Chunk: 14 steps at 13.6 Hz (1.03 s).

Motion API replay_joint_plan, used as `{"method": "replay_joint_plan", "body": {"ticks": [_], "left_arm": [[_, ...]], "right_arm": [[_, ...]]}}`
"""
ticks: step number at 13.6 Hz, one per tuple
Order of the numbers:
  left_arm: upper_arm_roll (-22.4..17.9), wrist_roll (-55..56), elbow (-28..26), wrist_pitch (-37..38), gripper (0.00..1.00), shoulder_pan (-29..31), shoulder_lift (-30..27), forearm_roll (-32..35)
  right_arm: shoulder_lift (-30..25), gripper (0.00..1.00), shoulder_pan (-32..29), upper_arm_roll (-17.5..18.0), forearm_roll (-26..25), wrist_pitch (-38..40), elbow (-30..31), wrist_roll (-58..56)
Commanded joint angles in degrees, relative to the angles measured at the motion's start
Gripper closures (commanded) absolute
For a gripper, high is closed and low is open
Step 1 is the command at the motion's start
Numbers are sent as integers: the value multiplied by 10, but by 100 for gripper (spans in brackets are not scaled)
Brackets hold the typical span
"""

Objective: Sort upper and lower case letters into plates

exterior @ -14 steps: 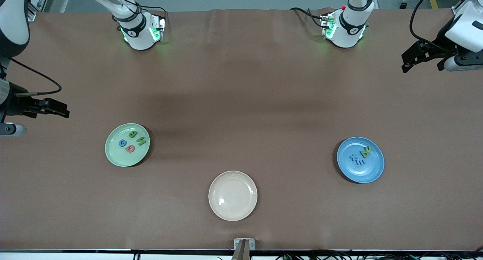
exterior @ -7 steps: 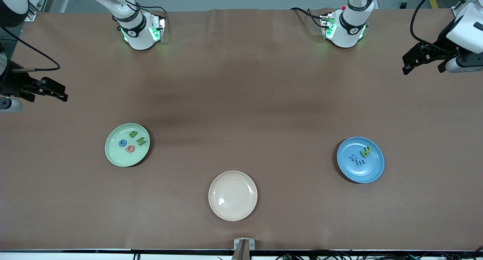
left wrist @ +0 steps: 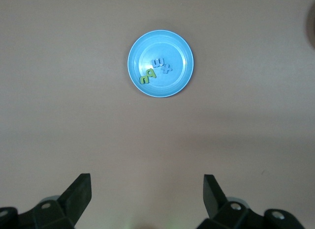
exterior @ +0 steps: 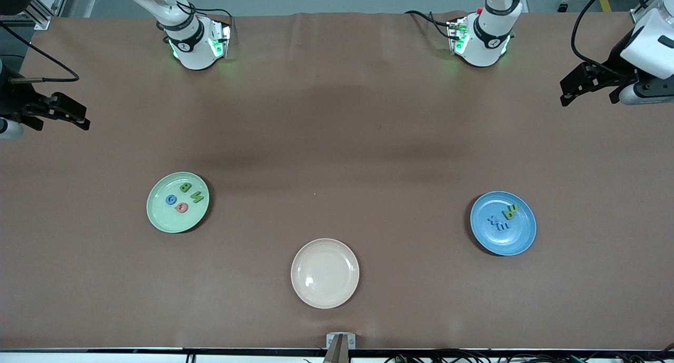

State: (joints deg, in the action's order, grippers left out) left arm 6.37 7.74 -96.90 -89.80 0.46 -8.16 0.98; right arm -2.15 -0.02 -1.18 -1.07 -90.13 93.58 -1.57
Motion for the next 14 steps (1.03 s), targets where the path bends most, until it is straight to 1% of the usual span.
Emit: {"method": "replay_joint_plan", "body": {"ticks": [1, 3, 6, 10, 12, 14], "left_arm": [[0, -11, -3, 3, 0, 3, -8, -8], [1, -12, -2, 7, 0, 3, -11, -9], [0, -18, 5, 12, 0, 3, -8, -10], [1, -16, 23, 16, 0, -2, -2, -10], [1, -16, 31, 18, 0, -1, -1, -10], [1, -15, 49, 34, 0, -1, 7, -9]], "right_arm": [[-29, 0, 8, 1, 9, -4, 26, -6], [-39, 0, 9, 1, 9, -9, 38, -6], [-39, 0, 5, -2, 9, -13, 40, -6], [-39, 0, 3, -2, 10, -12, 40, -5], [-39, 0, 3, -3, 21, -10, 40, -5], [-39, 0, 3, -3, 22, -9, 40, -2]]}}
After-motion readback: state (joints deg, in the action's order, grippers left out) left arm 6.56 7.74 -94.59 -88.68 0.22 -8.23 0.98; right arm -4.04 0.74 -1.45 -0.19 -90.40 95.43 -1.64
